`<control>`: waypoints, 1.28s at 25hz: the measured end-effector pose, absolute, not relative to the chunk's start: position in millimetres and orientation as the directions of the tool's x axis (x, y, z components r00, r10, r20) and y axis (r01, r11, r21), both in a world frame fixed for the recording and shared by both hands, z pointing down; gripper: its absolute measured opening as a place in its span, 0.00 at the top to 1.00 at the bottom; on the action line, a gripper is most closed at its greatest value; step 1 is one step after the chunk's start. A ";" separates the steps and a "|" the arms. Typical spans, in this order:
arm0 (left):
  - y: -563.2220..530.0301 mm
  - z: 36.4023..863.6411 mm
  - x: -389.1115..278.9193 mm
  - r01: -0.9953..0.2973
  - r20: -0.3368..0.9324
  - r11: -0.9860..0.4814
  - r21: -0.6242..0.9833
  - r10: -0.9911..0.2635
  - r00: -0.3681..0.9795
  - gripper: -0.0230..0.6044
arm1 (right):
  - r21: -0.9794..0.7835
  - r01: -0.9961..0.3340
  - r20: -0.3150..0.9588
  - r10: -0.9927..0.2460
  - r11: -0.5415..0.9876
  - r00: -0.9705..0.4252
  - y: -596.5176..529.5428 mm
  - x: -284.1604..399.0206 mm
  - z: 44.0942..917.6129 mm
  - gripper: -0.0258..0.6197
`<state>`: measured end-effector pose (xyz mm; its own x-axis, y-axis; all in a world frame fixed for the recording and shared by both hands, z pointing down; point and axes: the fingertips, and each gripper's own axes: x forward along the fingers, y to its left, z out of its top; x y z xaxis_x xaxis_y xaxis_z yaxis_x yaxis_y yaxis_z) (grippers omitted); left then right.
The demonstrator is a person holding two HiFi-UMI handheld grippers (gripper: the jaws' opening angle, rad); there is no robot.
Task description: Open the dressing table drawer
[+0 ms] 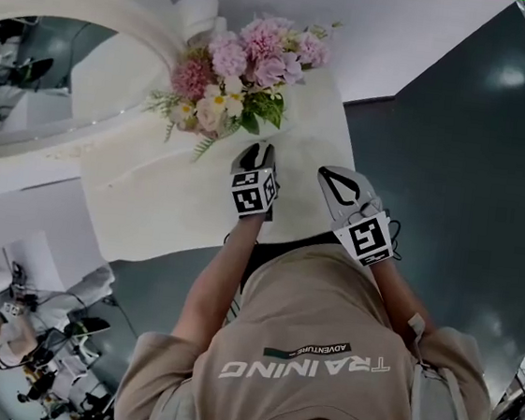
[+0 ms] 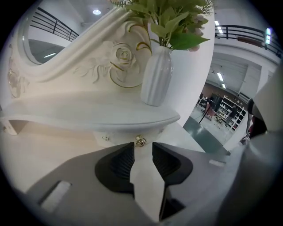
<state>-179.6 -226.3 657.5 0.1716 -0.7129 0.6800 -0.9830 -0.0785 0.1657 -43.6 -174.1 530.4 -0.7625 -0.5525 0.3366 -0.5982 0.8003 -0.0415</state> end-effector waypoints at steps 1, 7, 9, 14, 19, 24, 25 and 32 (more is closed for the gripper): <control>-228.2 659.7 -178.9 -0.983 0.682 -0.073 0.169 -0.711 0.170 0.73 | -0.044 -0.599 0.341 -0.551 0.800 -0.761 -174.9 -42.4 531.7 0.96; -242.3 667.1 -179.9 -0.988 0.685 -0.042 0.150 -0.716 0.134 0.76 | -0.049 -0.597 0.357 -0.544 0.801 -0.759 -184.1 -38.6 538.3 0.96; -244.1 669.1 -180.6 -0.988 0.689 -0.024 0.151 -0.714 0.122 0.78 | -0.051 -0.596 0.363 -0.541 0.801 -0.758 -186.1 -36.8 539.7 0.96; -247.2 668.2 -179.1 -0.990 0.694 -0.012 0.140 -0.712 0.107 0.79 | -0.061 -0.600 0.363 -0.542 0.798 -0.758 -193.3 -33.9 538.7 0.96; -245.7 669.0 -178.6 -0.992 0.705 -0.017 0.127 -0.702 0.102 0.79 | -0.066 -0.599 0.354 -0.542 0.798 -0.762 -195.8 -36.6 537.8 0.96; -237.2 669.2 -176.2 -0.992 0.713 -0.014 0.125 -0.694 0.100 0.79 | -0.062 -0.592 0.346 -0.539 0.803 -0.768 -195.4 -40.8 535.4 0.96; -234.6 669.2 -175.5 -0.992 0.714 -0.014 0.126 -0.692 0.101 0.79 | -0.062 -0.592 0.346 -0.539 0.804 -0.768 -195.1 -40.9 535.5 0.96; -218.1 672.2 -171.4 -0.991 0.720 -0.020 0.130 -0.686 0.108 0.79 | -0.057 -0.588 0.345 -0.537 0.807 -0.770 -188.8 -42.9 539.2 0.96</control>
<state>-171.4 -218.1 672.2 0.1076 -0.6859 0.7197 -0.9914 -0.0197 0.1295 -42.9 -188.8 539.2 -0.7696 -0.5371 0.3453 -0.5884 0.8065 -0.0569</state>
